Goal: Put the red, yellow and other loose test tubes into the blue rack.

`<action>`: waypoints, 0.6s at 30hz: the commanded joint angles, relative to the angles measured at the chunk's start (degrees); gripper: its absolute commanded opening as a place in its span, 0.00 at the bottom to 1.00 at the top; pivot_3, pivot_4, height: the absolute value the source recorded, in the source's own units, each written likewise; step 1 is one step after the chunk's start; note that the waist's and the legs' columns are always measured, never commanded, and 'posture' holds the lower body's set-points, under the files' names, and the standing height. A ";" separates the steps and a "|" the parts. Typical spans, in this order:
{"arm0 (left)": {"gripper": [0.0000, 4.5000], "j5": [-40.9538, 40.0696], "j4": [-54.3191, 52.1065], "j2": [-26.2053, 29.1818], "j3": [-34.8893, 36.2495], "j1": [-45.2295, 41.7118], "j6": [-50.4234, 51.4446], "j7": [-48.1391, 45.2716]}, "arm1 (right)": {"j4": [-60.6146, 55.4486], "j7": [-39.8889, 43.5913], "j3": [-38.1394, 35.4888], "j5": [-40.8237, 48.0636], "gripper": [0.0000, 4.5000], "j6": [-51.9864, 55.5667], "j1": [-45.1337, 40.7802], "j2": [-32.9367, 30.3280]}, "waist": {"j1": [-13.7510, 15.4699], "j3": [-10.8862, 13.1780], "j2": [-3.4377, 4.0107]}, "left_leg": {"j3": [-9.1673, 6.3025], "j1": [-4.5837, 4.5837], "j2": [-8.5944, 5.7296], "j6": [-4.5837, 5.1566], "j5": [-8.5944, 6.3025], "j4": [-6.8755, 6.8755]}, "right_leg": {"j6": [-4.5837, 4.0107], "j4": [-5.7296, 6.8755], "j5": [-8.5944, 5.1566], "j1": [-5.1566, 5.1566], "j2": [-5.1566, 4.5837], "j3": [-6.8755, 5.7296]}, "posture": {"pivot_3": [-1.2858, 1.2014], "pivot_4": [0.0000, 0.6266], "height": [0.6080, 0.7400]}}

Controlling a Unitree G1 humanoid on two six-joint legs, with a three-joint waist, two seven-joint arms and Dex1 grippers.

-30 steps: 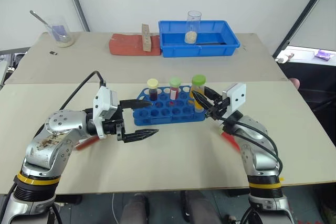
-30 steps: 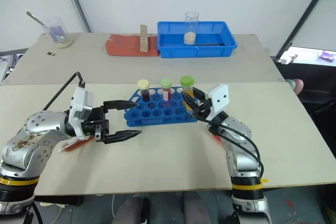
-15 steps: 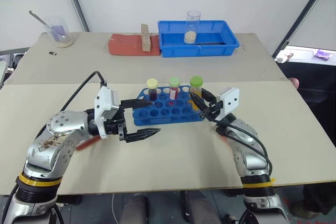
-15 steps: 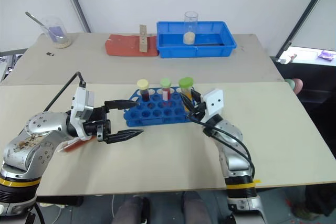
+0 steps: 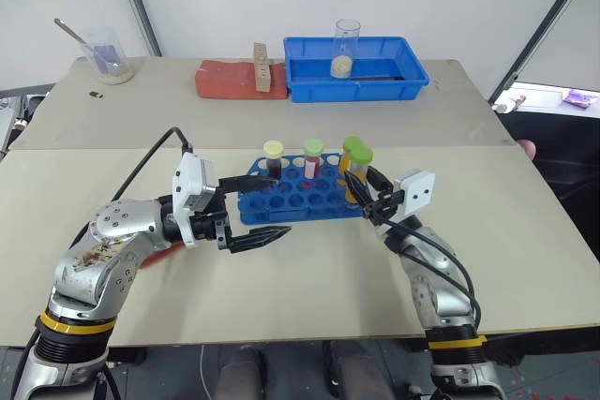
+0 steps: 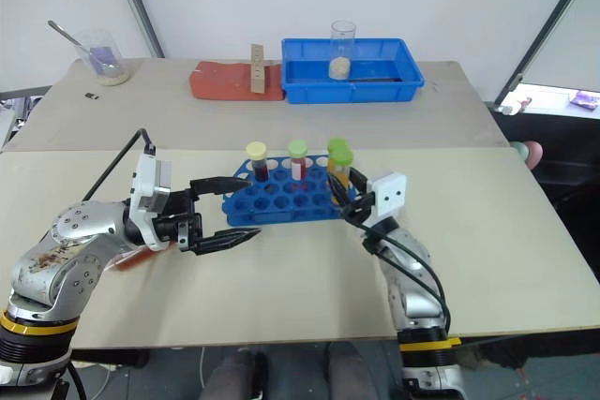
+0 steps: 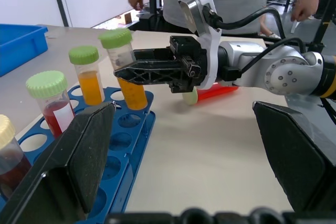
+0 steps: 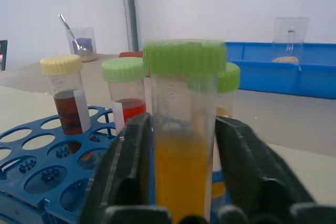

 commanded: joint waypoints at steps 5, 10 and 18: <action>1.00 0.69 -2.42 0.14 -0.29 -0.42 0.08 1.79 | -16.70 3.73 -3.15 4.37 0.88 13.08 5.72 -11.85 | 0.40 0.00 0.00 | 0.00 -0.02 -0.02 0.00 0.00 0.00 | 0.01 -0.02 -0.01 0.00 -0.01 0.00 | 0.52 0.24 1.00; 1.00 1.82 -3.84 2.31 -1.06 1.34 -1.43 -1.07 | -30.83 6.68 -6.34 8.97 0.88 33.61 10.29 -27.07 | 0.15 0.00 0.02 | 0.02 0.00 -0.01 0.00 0.00 -0.01 | 0.01 -0.03 -0.09 0.01 -0.02 0.00 | 0.52 0.24 1.00; 1.00 3.12 -6.68 6.94 -3.86 5.33 -5.91 -10.09 | -34.89 11.77 -2.56 14.41 0.88 63.01 4.02 -47.26 | 0.17 0.01 -0.02 | 0.05 0.07 0.00 0.00 0.00 -0.03 | -0.40 -0.03 -0.33 0.00 -0.03 0.01 | 0.52 0.24 1.00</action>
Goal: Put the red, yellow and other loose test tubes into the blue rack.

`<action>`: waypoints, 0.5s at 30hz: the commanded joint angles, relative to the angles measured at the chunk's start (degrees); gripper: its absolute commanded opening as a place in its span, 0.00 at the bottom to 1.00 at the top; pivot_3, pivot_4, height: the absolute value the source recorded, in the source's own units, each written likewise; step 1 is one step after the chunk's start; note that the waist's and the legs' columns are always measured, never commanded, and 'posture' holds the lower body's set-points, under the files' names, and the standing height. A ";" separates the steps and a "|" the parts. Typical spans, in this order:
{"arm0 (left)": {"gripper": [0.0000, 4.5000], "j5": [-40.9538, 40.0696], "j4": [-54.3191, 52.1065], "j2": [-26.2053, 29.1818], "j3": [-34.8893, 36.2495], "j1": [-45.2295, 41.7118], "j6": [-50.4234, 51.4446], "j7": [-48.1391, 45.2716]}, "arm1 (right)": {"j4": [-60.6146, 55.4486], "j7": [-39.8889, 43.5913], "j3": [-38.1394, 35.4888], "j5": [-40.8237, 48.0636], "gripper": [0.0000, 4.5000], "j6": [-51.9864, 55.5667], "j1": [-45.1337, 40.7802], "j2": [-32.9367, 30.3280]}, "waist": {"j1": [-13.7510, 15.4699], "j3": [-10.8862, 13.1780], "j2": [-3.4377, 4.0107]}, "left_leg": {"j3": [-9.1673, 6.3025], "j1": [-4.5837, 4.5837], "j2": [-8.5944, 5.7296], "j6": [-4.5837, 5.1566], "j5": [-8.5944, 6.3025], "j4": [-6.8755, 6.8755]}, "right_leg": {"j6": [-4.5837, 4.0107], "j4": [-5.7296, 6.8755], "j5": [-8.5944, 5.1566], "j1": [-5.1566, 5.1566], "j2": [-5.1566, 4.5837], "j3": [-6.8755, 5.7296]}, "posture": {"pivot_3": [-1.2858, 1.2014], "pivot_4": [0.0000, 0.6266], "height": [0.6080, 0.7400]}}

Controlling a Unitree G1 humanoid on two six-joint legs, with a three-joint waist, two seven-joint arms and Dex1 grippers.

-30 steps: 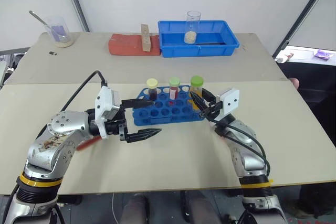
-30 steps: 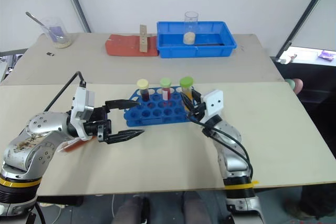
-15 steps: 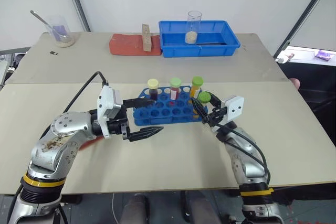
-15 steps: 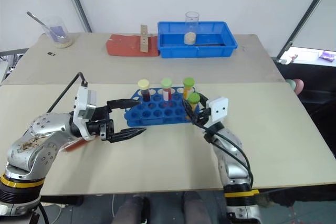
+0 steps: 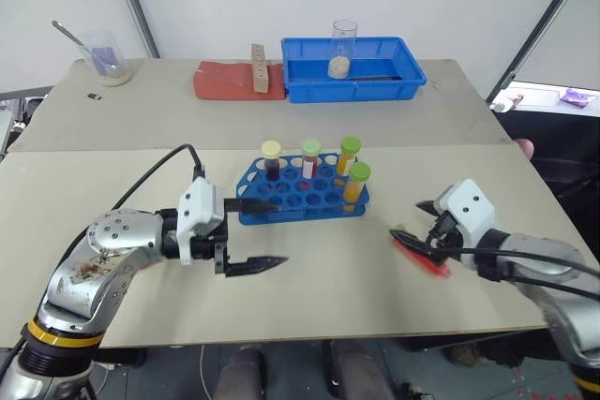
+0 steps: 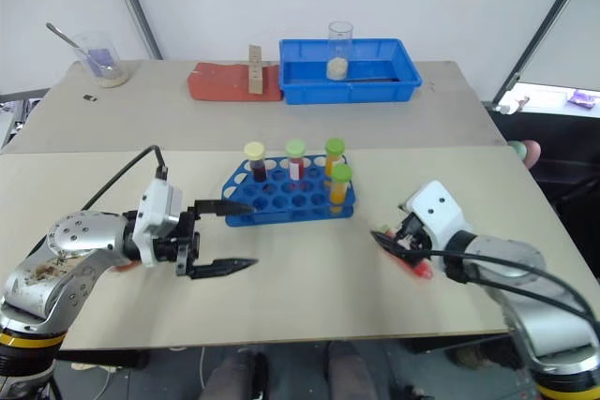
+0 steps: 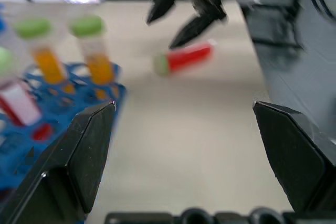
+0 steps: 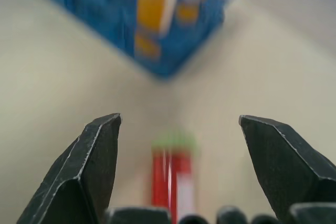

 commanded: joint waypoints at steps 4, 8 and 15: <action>1.00 0.87 -2.82 -0.12 -1.36 0.66 -4.44 -3.04 | 4.67 4.48 8.47 2.21 0.88 13.13 -11.40 -5.85 | 0.03 0.00 -0.02 | -0.01 -0.05 0.00 0.00 0.00 0.01 | 0.02 -0.10 0.00 0.01 0.00 -0.01 | 0.52 0.24 1.00; 1.00 1.71 -3.91 -0.54 -2.92 1.51 -5.44 -3.08 | 10.28 7.76 16.23 1.08 0.88 15.03 -17.97 -6.43 | 0.06 0.01 -0.02 | -0.01 -0.11 0.00 0.02 -0.01 0.01 | 0.04 -0.17 0.00 0.00 0.00 -0.01 | 0.52 0.24 1.00; 1.00 3.31 -4.71 -1.57 -4.79 2.24 -6.48 -2.08 | 18.23 14.00 25.98 -3.73 0.77 11.73 -24.77 -9.70 | 0.30 0.01 -0.02 | -0.01 -0.17 -0.02 0.03 -0.02 0.04 | 0.13 -0.19 0.05 -0.03 -0.01 0.00 | 0.52 0.24 1.00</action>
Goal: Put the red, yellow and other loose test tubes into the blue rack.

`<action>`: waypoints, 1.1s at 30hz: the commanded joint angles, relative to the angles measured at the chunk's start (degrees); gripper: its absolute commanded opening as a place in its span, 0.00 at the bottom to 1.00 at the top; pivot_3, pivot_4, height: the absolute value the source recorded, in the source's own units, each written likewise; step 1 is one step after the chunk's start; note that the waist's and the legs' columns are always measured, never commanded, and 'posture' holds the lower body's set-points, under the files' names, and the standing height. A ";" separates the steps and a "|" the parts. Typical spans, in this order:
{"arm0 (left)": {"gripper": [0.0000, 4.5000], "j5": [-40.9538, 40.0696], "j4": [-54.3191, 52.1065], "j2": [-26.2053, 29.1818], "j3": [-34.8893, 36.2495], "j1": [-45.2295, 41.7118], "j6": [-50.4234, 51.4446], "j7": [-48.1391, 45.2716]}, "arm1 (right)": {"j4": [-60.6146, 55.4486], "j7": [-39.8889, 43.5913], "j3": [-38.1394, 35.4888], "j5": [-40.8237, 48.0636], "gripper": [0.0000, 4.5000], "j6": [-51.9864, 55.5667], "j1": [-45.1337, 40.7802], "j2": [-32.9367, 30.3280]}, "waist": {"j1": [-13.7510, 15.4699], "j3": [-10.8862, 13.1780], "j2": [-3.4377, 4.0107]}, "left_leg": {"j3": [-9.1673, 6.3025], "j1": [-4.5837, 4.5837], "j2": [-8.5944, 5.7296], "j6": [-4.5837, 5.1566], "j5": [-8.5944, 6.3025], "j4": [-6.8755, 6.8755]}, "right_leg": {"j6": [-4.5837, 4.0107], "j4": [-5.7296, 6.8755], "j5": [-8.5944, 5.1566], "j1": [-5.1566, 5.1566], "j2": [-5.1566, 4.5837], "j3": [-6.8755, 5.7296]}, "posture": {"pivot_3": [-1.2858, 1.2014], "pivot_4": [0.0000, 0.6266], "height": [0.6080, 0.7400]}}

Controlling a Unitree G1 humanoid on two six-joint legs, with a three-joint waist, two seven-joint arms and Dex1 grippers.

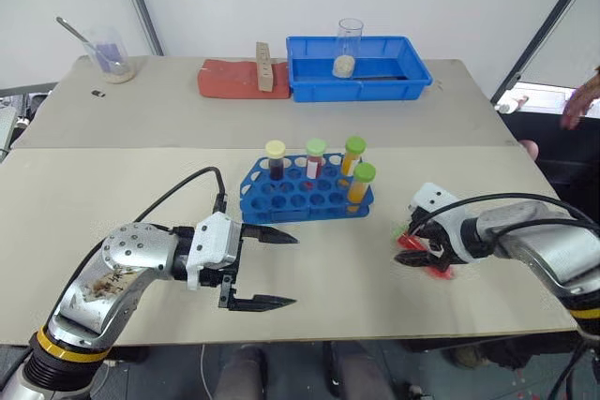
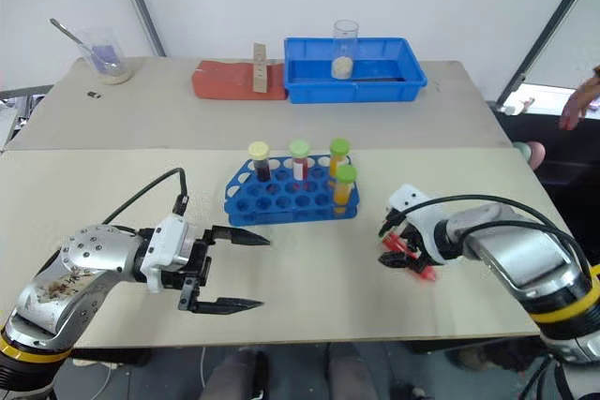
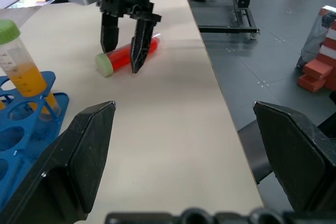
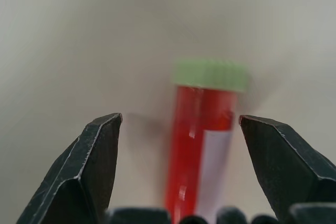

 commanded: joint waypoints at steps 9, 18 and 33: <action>1.00 1.73 -0.81 -1.61 -1.26 0.46 -3.00 0.73 | 4.20 8.42 4.97 -5.81 0.23 -6.44 -2.85 -2.74 | -0.07 0.00 0.00 | 0.01 0.05 0.02 0.00 0.00 0.00 | 0.02 0.02 0.01 0.01 0.01 0.00 | 0.52 0.24 1.00; 1.00 -1.58 3.58 -0.87 6.60 2.14 -1.32 2.84 | -9.53 8.47 -14.43 8.19 0.23 -6.18 2.66 5.41 | -0.20 0.00 -0.01 | -0.01 0.03 0.04 0.00 0.00 -0.01 | 0.19 0.06 0.11 -0.04 0.02 -0.02 | 0.52 0.24 1.00; 1.00 -5.00 7.54 -1.54 15.09 2.99 -0.34 5.26 | -3.92 -17.94 -13.23 -4.26 0.23 -46.38 11.15 48.88 | -0.20 0.00 -0.02 | -0.04 0.00 0.06 -0.01 0.00 0.03 | 0.27 0.11 0.21 -0.02 0.03 -0.06 | 0.52 0.24 1.00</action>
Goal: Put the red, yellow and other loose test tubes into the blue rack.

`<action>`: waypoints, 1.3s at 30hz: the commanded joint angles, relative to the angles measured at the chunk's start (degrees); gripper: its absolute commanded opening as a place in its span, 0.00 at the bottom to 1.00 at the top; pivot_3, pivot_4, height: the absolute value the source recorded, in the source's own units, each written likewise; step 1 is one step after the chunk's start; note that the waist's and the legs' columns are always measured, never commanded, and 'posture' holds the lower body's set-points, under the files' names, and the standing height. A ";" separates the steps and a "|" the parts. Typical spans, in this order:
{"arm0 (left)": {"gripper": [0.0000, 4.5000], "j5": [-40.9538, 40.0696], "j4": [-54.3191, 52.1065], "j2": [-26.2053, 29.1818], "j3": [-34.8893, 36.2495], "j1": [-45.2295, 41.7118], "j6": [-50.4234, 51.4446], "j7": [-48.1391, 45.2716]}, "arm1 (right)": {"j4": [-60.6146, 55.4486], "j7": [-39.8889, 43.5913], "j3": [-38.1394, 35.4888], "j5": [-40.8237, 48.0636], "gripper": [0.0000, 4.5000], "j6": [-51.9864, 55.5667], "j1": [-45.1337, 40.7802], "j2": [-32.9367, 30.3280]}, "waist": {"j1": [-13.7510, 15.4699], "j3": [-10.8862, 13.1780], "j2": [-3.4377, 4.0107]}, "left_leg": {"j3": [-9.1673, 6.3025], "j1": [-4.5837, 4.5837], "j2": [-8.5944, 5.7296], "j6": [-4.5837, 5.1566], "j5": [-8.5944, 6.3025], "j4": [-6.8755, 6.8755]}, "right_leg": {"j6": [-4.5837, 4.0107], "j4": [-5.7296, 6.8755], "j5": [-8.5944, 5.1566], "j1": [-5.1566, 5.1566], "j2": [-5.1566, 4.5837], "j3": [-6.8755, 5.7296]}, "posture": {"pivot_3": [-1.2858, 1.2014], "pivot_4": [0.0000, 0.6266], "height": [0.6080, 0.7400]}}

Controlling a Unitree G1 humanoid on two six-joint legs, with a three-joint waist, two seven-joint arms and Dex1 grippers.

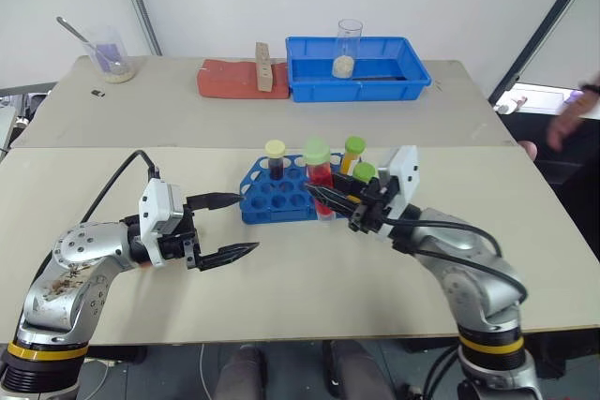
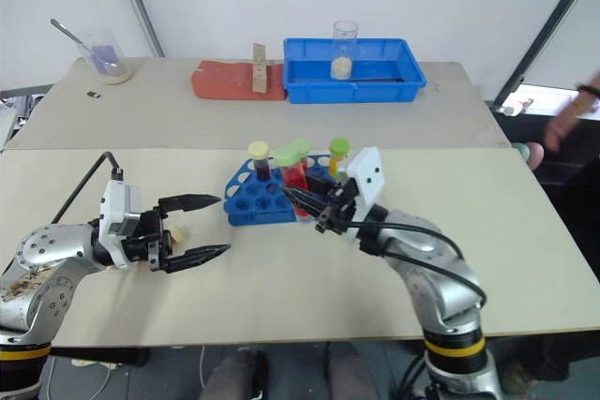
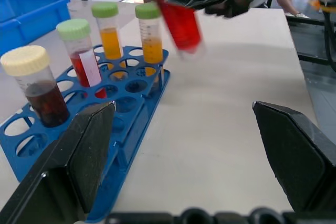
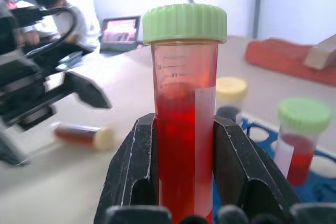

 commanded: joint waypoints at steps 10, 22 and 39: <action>1.00 -3.70 -3.93 0.16 0.40 -1.54 2.72 1.15 | 17.94 -10.25 3.62 -13.58 0.23 -26.36 0.69 11.15 | -0.24 0.00 0.00 | -0.01 0.03 0.00 0.00 0.00 -0.07 | -0.05 0.03 0.05 -0.01 0.01 0.00 | 0.52 0.24 1.00; 1.00 -3.92 -3.70 1.11 0.80 -1.95 3.93 0.57 | 29.63 -12.64 4.01 -18.19 0.23 -36.53 -1.87 12.74 | -0.30 0.00 0.01 | -0.01 0.08 0.01 0.00 0.00 -0.09 | -0.14 0.06 0.00 0.01 0.01 0.00 | 0.52 0.24 1.00; 1.00 -3.43 -3.72 3.64 2.29 -3.92 8.54 4.91 | 24.96 -11.08 4.05 -17.76 0.90 -35.38 4.69 10.96 | -0.35 0.00 0.01 | -0.04 0.10 0.01 0.00 0.00 -0.12 | -0.14 0.08 0.00 0.00 0.01 0.00 | 0.52 0.24 1.00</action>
